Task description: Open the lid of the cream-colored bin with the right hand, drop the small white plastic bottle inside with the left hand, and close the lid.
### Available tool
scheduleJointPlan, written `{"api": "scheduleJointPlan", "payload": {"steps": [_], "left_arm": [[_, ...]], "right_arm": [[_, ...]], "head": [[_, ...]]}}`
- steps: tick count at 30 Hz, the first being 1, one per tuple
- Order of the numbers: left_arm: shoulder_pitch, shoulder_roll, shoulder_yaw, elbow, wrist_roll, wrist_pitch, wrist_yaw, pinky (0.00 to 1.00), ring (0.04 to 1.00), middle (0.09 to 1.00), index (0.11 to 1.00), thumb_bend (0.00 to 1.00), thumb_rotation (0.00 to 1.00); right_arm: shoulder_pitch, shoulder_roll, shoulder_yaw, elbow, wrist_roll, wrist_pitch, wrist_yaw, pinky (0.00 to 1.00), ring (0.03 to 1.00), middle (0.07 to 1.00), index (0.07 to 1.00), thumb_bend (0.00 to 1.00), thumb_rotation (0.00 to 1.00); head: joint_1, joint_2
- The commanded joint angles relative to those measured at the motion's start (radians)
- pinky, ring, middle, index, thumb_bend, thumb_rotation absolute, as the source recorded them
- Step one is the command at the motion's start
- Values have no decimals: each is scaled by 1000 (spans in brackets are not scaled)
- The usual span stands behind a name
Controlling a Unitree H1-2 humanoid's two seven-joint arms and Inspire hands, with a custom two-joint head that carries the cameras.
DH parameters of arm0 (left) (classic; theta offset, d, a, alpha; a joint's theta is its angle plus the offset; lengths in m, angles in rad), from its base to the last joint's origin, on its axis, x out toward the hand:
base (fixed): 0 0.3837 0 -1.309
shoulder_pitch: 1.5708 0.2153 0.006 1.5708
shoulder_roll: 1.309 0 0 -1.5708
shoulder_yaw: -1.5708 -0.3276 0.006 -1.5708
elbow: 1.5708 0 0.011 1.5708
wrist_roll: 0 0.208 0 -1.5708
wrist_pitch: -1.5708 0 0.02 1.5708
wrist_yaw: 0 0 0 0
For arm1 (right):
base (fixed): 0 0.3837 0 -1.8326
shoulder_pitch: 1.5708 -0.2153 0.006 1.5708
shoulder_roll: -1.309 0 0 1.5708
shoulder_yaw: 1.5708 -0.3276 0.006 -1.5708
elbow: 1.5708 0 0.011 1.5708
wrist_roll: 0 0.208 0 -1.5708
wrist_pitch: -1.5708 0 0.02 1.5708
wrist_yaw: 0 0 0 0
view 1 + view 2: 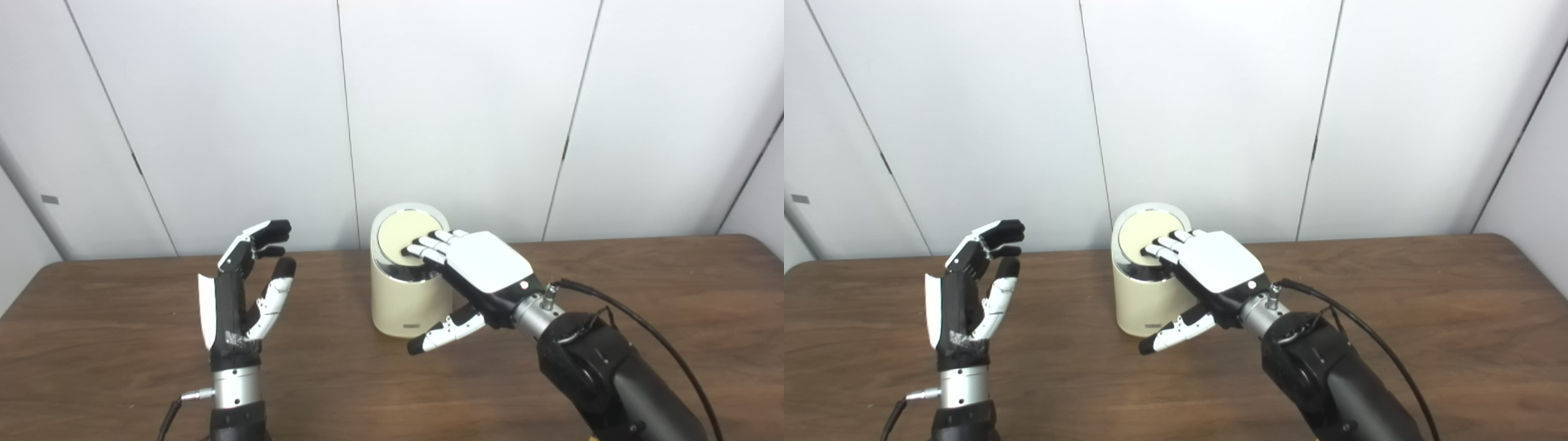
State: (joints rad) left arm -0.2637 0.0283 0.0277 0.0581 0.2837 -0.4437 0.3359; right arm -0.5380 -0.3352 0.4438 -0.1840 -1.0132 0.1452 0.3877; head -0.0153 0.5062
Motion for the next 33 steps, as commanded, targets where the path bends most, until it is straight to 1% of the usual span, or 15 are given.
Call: {"api": "scheduleJointPlan", "payload": {"steps": [1, 3, 5, 7, 11, 16, 20, 29, 33], "left_arm": [[-39, 1, 0, -30, 4, -24, 5, 610, 682, 695, 681, 661, 726], [-38, 1, -1, -32, -1, -24, 2, 611, 681, 695, 679, 658, 721], [-38, 1, 0, -33, 1, -23, 1, 613, 682, 695, 681, 659, 722], [-38, 1, 1, -32, 7, -23, 2, 612, 682, 695, 682, 656, 723], [-39, 4, 0, -29, 13, -24, 6, 609, 682, 695, 683, 663, 728], [-39, 8, -2, -29, 17, -25, 7, 610, 685, 698, 687, 664, 738], [-38, 3, 1, -31, 15, -23, 3, 611, 685, 696, 684, 668, 732], [-38, 5, 1, -26, 24, -24, 9, 607, 679, 694, 684, 674, 736], [-38, 5, 1, -24, 26, -24, 8, 607, 679, 694, 683, 677, 742]], "right_arm": [[9, -12, 13, 47, 12, -1, 75, 867, 921, 885, 868, 1000, 818], [4, -13, 16, 50, 18, -5, 84, 862, 912, 873, 854, 1000, 814], [1, -13, 16, 57, 20, -13, 76, 843, 897, 864, 846, 1000, 821], [4, -7, 11, 64, 16, -17, 52, 829, 888, 859, 846, 1000, 828], [18, 8, -7, 63, 17, -18, 12, 833, 889, 867, 851, 1000, 805], [37, 18, -24, 51, 25, -21, -16, 844, 894, 867, 853, 1000, 799], [44, 27, -42, 24, 36, -7, -8, 870, 909, 887, 868, 995, 784], [41, 40, -69, -2, 41, -18, -36, 834, 886, 862, 846, 1000, 749], [42, 40, -78, -7, 45, -37, -57, 812, 874, 848, 831, 1000, 751]], "head": [[-1, 2], [-1, 2], [-1, 2], [-1, 2], [0, 3], [-2, 4], [-2, 4], [-2, 2], [-2, 1]]}}
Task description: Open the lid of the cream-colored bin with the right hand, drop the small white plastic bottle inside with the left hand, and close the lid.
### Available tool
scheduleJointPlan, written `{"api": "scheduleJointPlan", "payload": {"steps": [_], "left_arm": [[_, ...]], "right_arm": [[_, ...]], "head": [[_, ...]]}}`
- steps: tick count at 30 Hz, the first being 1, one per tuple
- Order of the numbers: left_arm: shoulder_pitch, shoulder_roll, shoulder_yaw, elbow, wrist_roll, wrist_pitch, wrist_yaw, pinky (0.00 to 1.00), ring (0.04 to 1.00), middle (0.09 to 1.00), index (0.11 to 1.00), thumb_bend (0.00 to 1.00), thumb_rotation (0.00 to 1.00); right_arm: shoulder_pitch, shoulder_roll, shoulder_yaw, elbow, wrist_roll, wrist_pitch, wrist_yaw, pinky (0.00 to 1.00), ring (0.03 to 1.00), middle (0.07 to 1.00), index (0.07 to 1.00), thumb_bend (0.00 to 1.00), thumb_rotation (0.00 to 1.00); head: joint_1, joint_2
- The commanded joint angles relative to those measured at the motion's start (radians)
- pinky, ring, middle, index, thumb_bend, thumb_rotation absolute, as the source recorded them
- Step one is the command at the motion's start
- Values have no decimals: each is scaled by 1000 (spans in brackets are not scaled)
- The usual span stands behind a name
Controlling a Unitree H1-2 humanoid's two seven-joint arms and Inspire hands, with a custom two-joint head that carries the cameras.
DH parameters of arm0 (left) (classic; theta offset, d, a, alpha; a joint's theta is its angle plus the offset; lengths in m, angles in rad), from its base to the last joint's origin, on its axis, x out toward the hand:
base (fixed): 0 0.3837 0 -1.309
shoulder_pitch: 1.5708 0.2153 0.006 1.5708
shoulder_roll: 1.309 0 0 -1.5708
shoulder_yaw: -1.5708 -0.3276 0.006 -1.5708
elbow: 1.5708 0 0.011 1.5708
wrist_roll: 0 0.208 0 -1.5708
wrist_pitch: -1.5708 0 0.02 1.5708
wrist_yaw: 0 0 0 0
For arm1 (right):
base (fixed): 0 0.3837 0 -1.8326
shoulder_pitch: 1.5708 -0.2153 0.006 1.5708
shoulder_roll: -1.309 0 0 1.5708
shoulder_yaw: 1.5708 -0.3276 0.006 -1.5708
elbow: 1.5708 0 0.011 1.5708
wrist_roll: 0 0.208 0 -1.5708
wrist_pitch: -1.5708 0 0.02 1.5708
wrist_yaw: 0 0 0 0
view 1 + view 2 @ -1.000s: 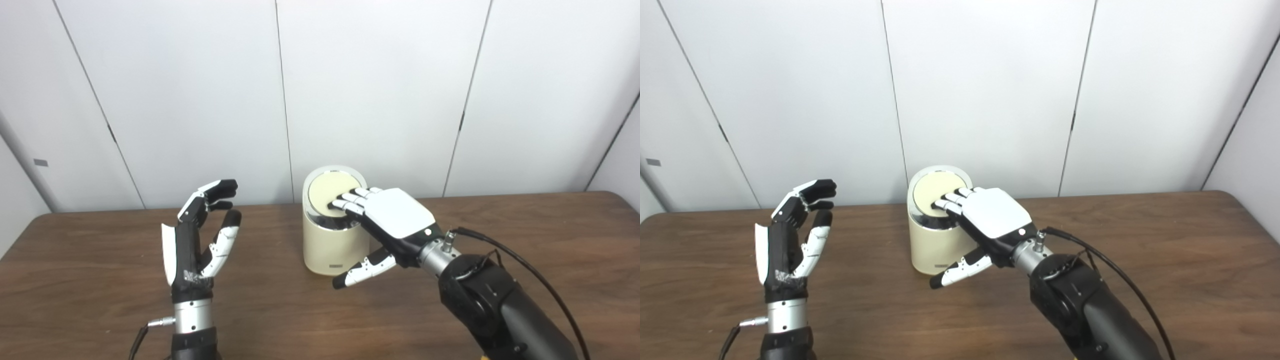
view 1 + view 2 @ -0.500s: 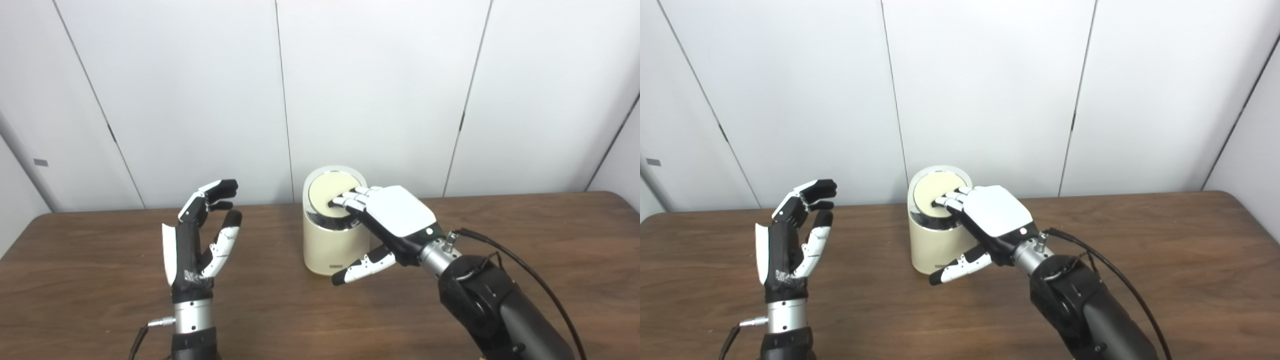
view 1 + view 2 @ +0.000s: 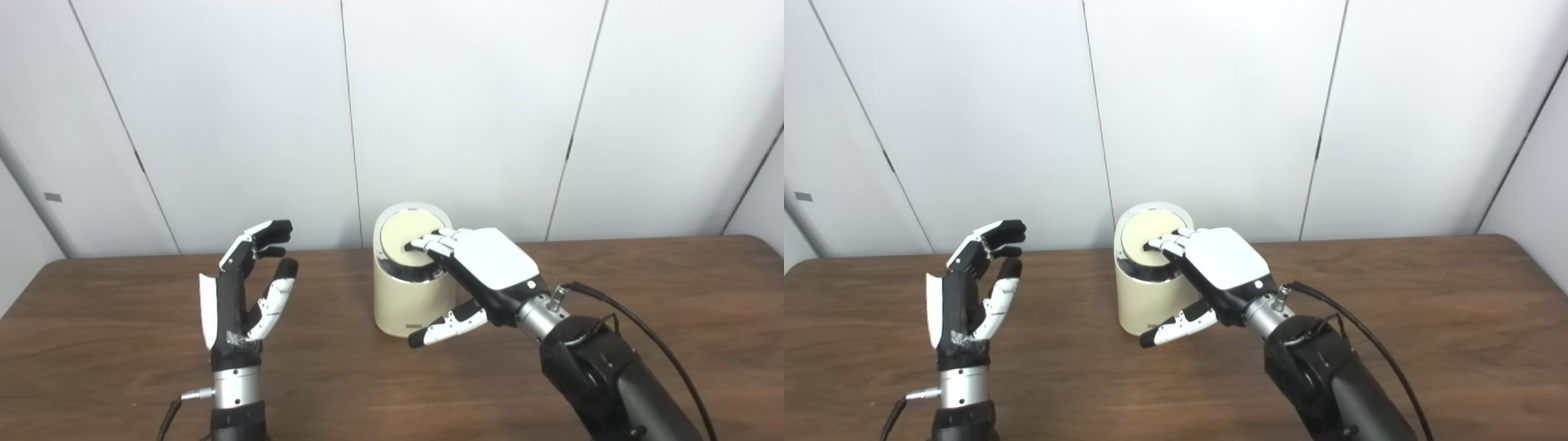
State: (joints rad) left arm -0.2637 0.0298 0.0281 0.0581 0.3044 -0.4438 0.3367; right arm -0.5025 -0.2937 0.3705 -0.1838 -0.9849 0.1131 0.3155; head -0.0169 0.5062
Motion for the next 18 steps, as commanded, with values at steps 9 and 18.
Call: {"api": "scheduleJointPlan", "payload": {"steps": [9, 18], "left_arm": [[-37, 2, 0, -23, 0, -25, 4, 612, 687, 698, 686, 669, 734], [-39, 5, -3, -17, 5, -25, 8, 610, 684, 697, 686, 673, 734]], "right_arm": [[3, 1, -15, -25, 24, -1, 9, 817, 879, 849, 826, 1000, 741], [-2, 3, -19, -49, 22, 7, 19, 830, 888, 856, 836, 1000, 757]], "head": [[0, -1], [-1, -2]]}}
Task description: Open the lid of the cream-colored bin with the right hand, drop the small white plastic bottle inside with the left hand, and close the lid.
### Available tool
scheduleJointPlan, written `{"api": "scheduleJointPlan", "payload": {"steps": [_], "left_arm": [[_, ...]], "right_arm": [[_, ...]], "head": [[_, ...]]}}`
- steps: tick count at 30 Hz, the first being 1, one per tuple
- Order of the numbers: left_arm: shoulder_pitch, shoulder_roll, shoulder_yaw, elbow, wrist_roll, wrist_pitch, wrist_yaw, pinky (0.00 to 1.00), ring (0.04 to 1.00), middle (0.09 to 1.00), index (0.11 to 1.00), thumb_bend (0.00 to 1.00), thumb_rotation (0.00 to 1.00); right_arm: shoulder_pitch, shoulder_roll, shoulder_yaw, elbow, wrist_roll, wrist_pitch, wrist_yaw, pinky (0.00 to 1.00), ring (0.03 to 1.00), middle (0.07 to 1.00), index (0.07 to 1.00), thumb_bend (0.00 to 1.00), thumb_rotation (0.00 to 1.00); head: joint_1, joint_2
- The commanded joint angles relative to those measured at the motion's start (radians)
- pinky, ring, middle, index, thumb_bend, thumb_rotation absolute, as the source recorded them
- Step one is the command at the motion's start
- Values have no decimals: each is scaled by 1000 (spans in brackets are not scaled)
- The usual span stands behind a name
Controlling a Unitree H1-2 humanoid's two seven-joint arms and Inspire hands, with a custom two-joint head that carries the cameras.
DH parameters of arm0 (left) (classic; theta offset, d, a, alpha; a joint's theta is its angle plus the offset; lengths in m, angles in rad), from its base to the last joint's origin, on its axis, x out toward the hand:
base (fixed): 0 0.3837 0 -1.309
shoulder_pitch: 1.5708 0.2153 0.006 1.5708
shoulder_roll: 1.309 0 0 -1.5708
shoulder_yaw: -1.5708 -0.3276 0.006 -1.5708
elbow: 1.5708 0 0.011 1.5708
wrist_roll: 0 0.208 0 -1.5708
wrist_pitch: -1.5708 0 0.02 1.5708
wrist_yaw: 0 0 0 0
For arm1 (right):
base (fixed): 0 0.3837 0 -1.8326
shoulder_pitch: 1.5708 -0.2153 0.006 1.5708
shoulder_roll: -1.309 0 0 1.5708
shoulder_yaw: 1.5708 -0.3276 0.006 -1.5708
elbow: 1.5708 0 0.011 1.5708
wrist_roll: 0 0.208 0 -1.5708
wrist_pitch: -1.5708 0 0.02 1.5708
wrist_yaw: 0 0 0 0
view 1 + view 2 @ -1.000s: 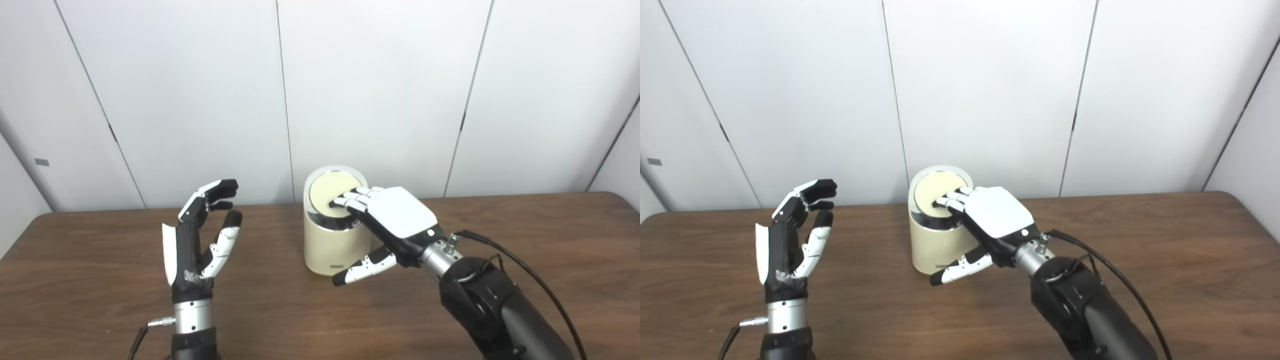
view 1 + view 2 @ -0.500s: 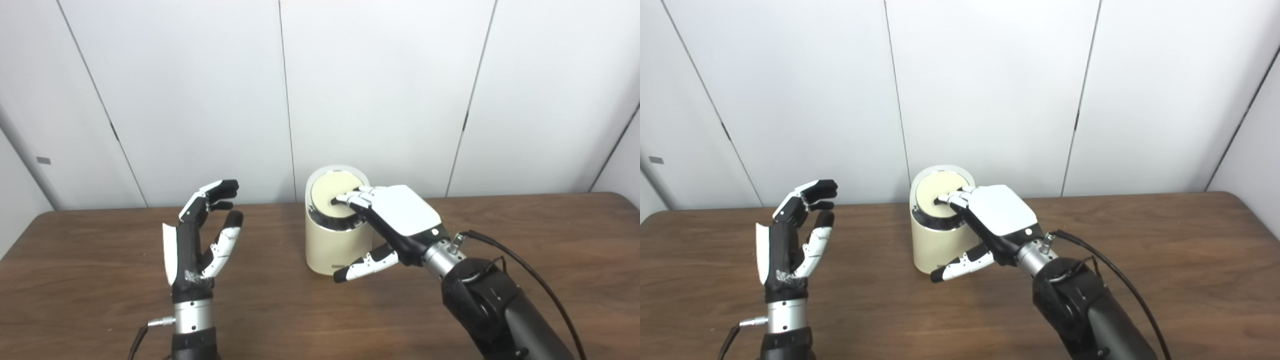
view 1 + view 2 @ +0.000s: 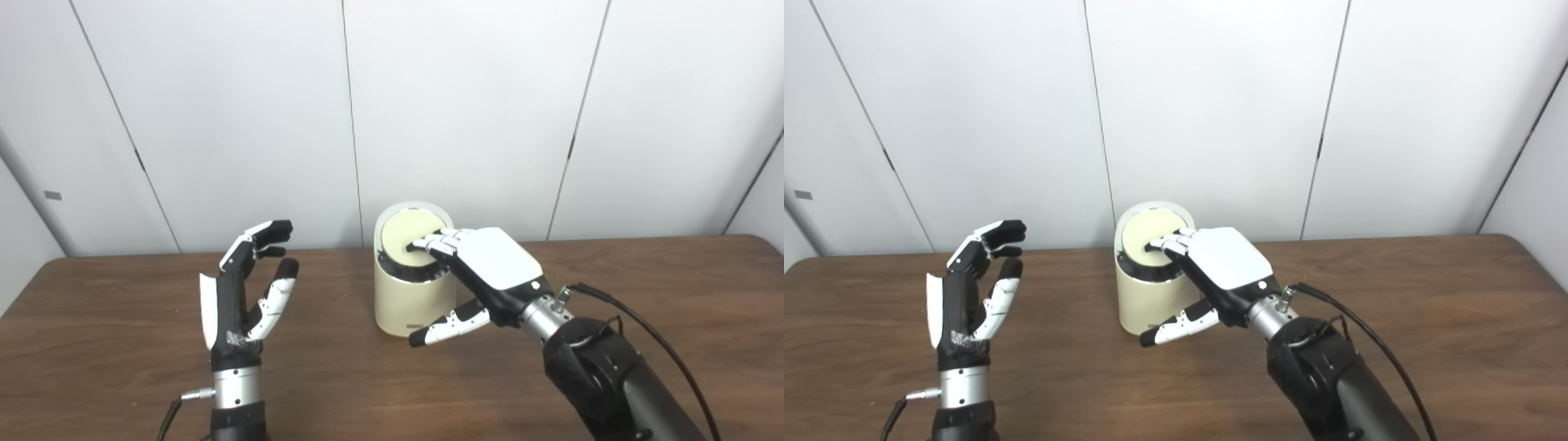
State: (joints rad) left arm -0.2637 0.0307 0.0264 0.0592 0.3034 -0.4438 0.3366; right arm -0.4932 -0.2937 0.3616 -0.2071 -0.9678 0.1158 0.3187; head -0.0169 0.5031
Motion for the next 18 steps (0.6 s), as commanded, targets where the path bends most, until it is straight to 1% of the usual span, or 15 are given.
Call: {"api": "scheduleJointPlan", "payload": {"steps": [1, 6, 8, 11, 16, 18], "left_arm": [[-38, 4, -1, -18, 6, -25, 7, 610, 684, 697, 685, 678, 738], [-38, 5, -2, -17, 7, -25, 8, 611, 685, 696, 681, 685, 738], [-38, 6, -4, -16, 8, -25, 8, 614, 686, 697, 684, 670, 735], [-37, 6, -4, -17, 13, -25, 10, 612, 687, 698, 684, 672, 741], [-39, 6, -7, -12, 3, -25, 11, 614, 689, 698, 683, 682, 735], [-40, 8, -9, -10, 5, -25, 14, 616, 689, 699, 684, 676, 733]], "right_arm": [[-12, 4, -11, -28, 4, 6, 17, 831, 889, 857, 838, 1000, 759], [-11, 8, -20, -31, 9, 10, 16, 836, 895, 864, 849, 1000, 754], [-9, 10, -25, -34, 11, 10, 15, 842, 894, 867, 853, 1000, 749], [-2, 15, -37, -53, 14, 8, 4, 854, 899, 870, 860, 1000, 737], [6, 27, -62, -73, 22, -7, -30, 848, 902, 863, 854, 1000, 725], [9, 32, -75, -75, 30, -26, -61, 836, 898, 863, 854, 1000, 715]], "head": [[-1, 1], [-1, 0], [-1, 0], [-1, 0], [-2, -5], [-2, -6]]}}
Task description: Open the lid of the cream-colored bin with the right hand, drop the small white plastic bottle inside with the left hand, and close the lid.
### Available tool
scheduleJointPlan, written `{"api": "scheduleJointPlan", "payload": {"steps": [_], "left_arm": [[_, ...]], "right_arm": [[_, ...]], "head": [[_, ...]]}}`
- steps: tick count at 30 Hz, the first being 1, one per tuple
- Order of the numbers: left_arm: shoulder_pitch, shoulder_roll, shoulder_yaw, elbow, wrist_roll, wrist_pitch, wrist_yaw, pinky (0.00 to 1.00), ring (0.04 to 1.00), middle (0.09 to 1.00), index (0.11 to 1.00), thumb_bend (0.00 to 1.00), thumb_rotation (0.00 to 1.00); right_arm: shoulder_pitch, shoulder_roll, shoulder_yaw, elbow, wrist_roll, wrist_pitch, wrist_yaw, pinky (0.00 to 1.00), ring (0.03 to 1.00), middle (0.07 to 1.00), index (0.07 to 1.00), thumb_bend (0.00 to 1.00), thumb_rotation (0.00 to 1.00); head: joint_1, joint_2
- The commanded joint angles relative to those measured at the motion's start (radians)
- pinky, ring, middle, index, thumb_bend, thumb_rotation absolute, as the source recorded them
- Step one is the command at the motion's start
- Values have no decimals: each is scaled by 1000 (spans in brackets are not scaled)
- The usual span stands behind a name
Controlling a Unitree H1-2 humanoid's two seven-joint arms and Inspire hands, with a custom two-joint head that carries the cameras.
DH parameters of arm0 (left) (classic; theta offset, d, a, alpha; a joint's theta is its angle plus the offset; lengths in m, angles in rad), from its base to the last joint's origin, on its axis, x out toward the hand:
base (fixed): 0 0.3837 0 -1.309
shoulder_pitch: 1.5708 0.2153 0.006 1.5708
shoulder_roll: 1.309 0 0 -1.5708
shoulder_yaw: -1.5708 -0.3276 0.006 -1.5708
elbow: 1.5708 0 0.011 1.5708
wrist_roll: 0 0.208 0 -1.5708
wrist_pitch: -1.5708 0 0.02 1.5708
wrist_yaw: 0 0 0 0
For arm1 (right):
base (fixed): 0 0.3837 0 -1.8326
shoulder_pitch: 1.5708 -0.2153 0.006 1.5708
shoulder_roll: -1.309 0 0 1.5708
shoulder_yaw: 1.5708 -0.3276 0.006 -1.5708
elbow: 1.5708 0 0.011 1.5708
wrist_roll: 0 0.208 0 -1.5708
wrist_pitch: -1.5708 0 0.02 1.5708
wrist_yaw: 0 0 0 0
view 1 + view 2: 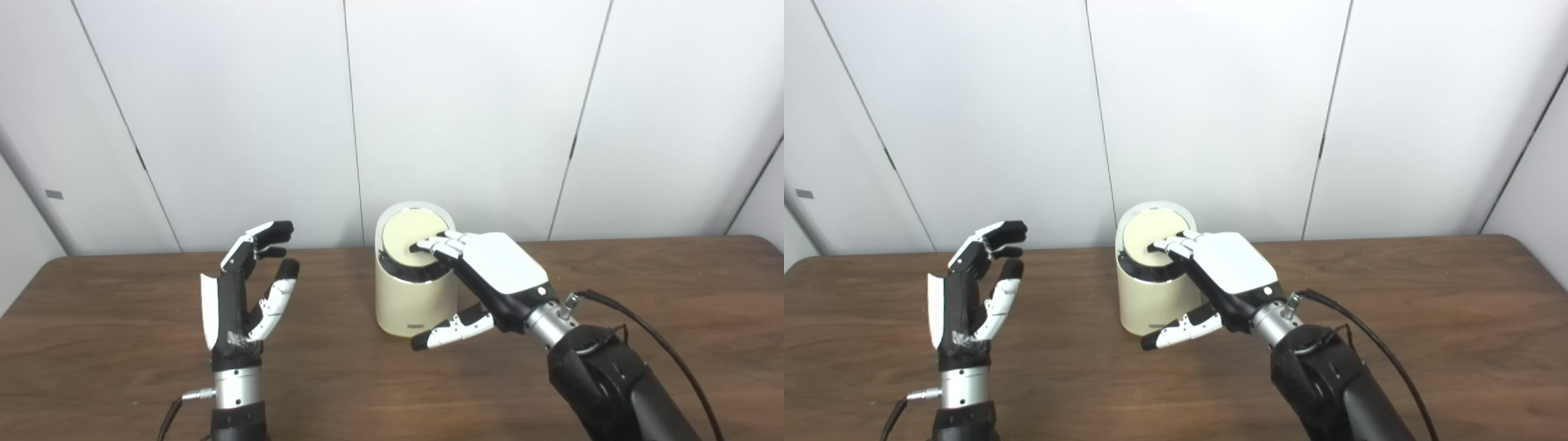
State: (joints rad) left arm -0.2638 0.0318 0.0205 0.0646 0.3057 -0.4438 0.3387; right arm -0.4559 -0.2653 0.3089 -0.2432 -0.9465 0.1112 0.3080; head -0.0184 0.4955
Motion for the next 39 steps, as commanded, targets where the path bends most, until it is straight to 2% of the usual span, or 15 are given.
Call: {"api": "scheduleJointPlan", "payload": {"steps": [1, 7, 12, 15, 18, 21, 23, 24, 27, 29, 39], "left_arm": [[-40, 8, -4, -15, 6, -25, 14, 617, 689, 699, 684, 678, 734], [-41, 13, -9, -16, 0, -26, 18, 614, 687, 700, 685, 656, 728], [-38, 14, -5, -21, 3, -25, 18, 612, 687, 699, 685, 669, 740], [-37, 16, -5, -24, 0, -25, 20, 612, 687, 698, 685, 680, 741], [-35, 18, -6, -30, -17, -26, 16, 614, 685, 697, 685, 688, 728], [-31, 22, -9, -37, -20, -25, 15, 615, 687, 701, 690, 688, 728], [-28, 22, -6, -42, -31, -25, 6, 618, 688, 706, 696, 766, 706], [-26, 22, -4, -44, -39, -25, -2, 619, 688, 707, 696, 770, 705], [-18, 23, 0, -55, -70, -21, -33, 637, 700, 723, 712, 876, 676], [-12, 23, 4, -65, -86, -18, -47, 644, 703, 728, 716, 910, 650], [8, 27, 5, -102, -127, -23, -97, 666, 714, 743, 735, 927, 603]], "right_arm": [[-28, 4, -30, -41, 12, -31, -68, 830, 895, 863, 852, 1000, 708], [-22, 10, -76, -67, 43, -50, -129, 853, 907, 880, 874, 963, 750], [-4, 20, -123, -110, 64, -33, -138, 875, 932, 914, 907, 931, 779], [17, 23, -155, -104, 90, -56, -185, 841, 903, 907, 911, 942, 825], [48, 35, -206, -86, 198, -85, -233, 714, 826, 894, 920, 962, 794], [76, 40, -240, -59, 256, -122, -282, 741, 832, 890, 916, 957, 813], [98, 43, -262, -28, 302, -163, -327, 732, 863, 903, 918, 945, 832], [105, 44, -267, -18, 312, -175, -341, 732, 864, 903, 919, 945, 834], [133, 58, -284, 1, 336, -184, -379, 749, 868, 905, 925, 992, 886], [150, 73, -291, 7, 364, -187, -397, 755, 869, 904, 918, 999, 904], [212, 121, -316, 21, 525, -280, -455, 756, 861, 886, 897, 990, 842]], "head": [[0, 1], [1, 0], [2, 0], [1, 0], [1, 0], [-1, 1], [-4, 0], [-5, 0], [-8, 0], [-10, 1], [-9, -9]]}}
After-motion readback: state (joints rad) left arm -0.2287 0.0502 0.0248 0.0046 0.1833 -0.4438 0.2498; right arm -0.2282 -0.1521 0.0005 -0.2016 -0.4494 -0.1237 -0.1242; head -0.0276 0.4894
